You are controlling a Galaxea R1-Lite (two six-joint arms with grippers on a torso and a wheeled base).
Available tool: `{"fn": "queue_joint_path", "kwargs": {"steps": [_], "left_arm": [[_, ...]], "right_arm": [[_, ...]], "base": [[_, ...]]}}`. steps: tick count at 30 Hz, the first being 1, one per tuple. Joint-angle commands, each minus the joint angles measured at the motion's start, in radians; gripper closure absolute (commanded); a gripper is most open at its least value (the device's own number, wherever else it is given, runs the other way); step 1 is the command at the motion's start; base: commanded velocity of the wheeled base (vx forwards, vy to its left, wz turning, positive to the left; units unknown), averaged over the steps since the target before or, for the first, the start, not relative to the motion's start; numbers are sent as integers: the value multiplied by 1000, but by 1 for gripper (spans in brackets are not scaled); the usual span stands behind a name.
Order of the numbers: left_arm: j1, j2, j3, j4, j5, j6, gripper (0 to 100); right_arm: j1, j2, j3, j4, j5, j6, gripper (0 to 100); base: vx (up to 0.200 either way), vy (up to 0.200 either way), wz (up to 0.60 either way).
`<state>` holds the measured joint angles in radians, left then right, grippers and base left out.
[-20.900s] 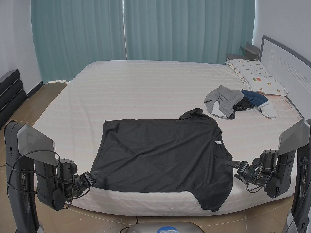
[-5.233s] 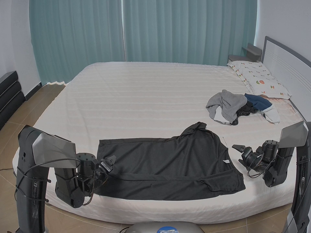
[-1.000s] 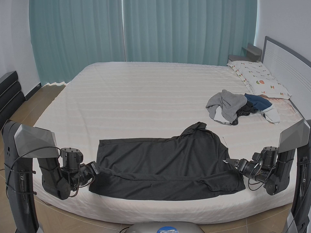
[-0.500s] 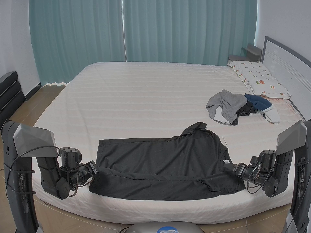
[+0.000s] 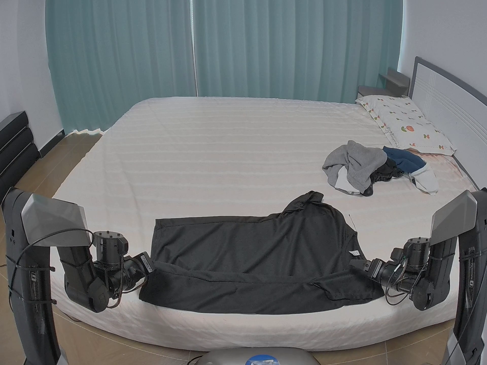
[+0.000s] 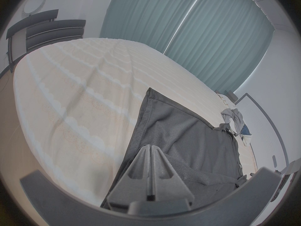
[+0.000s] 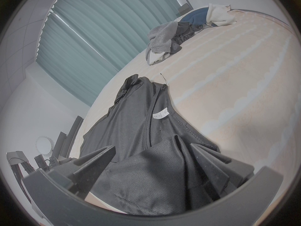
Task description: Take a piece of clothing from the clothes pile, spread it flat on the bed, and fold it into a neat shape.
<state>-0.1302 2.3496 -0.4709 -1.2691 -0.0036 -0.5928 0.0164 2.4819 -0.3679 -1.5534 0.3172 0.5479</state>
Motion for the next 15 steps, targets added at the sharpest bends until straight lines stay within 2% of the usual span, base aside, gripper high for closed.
{"fn": "queue_joint_path", "kwargs": {"steps": [1,15], "left_arm": [[1,4,0,-1,-1,-1,100],[0,7,0,1,-1,-1,100]], "right_arm": [[0,6,0,-2,0,0,0],[2,18,-2,-2,0,0,0]], "base": [[0,0,0],[0,0,0]]}}
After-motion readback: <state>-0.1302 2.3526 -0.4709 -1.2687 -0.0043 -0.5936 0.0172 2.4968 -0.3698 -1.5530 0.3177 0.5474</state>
